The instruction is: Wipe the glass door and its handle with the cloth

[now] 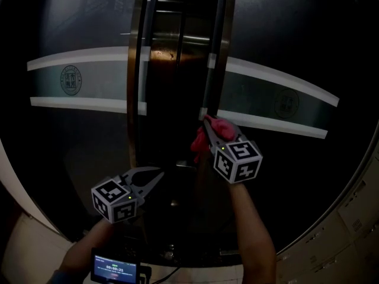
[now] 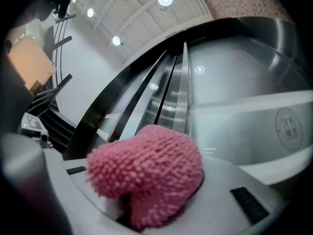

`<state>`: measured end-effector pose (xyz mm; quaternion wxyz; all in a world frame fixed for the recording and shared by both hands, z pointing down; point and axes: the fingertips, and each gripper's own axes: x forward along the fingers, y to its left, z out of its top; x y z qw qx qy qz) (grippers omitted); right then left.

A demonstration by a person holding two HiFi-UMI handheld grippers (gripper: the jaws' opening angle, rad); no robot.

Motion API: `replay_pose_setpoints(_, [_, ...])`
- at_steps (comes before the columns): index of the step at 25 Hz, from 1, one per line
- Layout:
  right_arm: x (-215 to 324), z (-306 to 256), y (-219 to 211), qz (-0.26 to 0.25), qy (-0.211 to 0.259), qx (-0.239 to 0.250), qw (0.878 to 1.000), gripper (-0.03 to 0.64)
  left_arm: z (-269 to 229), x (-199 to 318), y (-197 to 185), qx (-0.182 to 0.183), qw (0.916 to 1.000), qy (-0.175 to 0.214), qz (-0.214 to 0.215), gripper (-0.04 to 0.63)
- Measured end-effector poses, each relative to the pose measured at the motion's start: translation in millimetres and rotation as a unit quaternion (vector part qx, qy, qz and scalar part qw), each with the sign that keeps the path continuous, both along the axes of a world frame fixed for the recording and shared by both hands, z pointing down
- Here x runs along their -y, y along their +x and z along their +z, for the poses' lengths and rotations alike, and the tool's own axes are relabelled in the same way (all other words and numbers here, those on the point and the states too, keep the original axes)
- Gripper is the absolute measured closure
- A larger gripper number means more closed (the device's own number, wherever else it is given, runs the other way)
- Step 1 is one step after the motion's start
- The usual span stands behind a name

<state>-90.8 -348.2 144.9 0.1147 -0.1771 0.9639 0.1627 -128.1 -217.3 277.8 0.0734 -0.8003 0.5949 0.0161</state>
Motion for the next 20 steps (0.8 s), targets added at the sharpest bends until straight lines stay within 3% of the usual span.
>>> replay_pose_setpoints(4, [4, 83, -10, -0.004, -0.055, -0.031, 0.998, 0.566, -7, 9, 0, -0.007, 1.0, -0.005, 0.003, 0.581])
replay_pose_setpoints(9, [7, 117, -16, 0.002, -0.078, -0.037, 0.996, 0.566, -12, 12, -3, -0.019, 0.9998, -0.006, -0.003, 0.581])
replay_pose_setpoints(12, [-8, 102, -26, -0.011, -0.061, -0.033, 0.998, 0.566, -16, 11, -12, -0.013, 0.9998, -0.006, -0.014, 0.581])
replay_pose_setpoints(20, [-104, -30, -129, -0.145, 0.012, -0.008, 0.989, 0.566, -63, -6, -66, 0.003, 0.9971, 0.014, -0.075, 0.581])
